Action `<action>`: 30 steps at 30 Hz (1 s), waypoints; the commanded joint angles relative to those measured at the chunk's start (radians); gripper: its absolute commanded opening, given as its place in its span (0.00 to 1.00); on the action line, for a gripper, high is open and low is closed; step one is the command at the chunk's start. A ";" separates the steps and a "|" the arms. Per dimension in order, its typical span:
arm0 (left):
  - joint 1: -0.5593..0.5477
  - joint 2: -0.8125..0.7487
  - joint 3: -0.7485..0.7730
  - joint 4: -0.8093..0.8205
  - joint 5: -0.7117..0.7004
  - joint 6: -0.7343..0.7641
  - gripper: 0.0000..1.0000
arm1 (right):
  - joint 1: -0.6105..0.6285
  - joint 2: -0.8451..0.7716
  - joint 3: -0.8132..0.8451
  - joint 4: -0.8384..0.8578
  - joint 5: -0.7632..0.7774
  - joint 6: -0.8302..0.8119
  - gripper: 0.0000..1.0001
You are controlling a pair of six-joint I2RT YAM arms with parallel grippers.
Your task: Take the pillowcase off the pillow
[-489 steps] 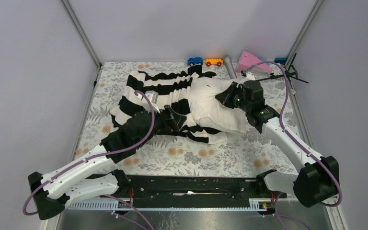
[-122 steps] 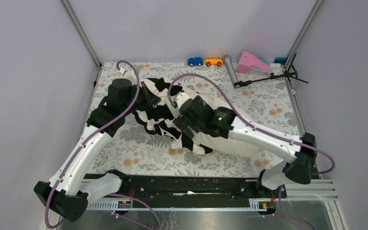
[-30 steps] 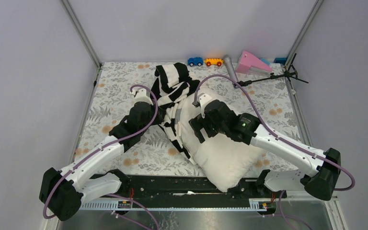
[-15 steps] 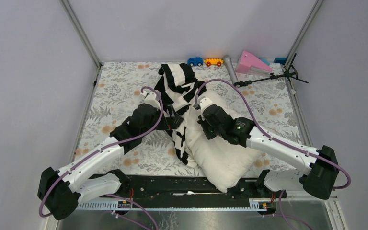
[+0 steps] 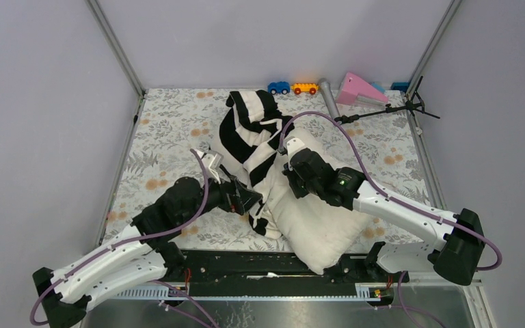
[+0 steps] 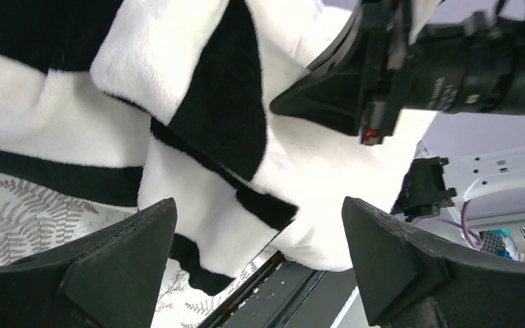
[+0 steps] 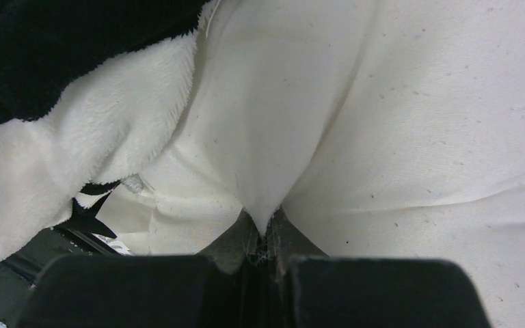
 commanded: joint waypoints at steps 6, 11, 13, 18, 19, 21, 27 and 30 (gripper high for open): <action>-0.041 0.098 -0.139 0.124 -0.021 -0.056 0.99 | 0.010 0.003 0.020 0.014 -0.033 0.027 0.00; -0.042 0.196 -0.136 0.220 -0.194 -0.010 0.99 | 0.010 -0.004 0.021 0.013 -0.040 0.029 0.00; -0.036 0.267 -0.127 0.280 -0.263 0.003 0.99 | 0.010 -0.012 0.019 0.013 -0.036 0.030 0.00; 0.069 0.427 -0.072 0.345 -0.284 -0.020 0.57 | 0.010 -0.053 0.001 0.010 -0.003 0.036 0.00; 0.103 0.440 -0.064 0.335 -0.303 -0.036 0.39 | 0.010 -0.062 -0.003 0.005 0.019 0.038 0.00; 0.165 0.435 -0.053 0.281 -0.353 -0.075 0.07 | 0.008 -0.085 -0.012 -0.007 0.104 0.051 0.00; 0.308 0.220 -0.074 0.081 -0.553 -0.127 0.00 | -0.159 -0.207 -0.082 0.008 0.272 0.123 0.00; 0.312 0.083 -0.077 -0.023 -0.657 -0.152 0.00 | -0.338 -0.305 -0.143 0.079 0.178 0.153 0.00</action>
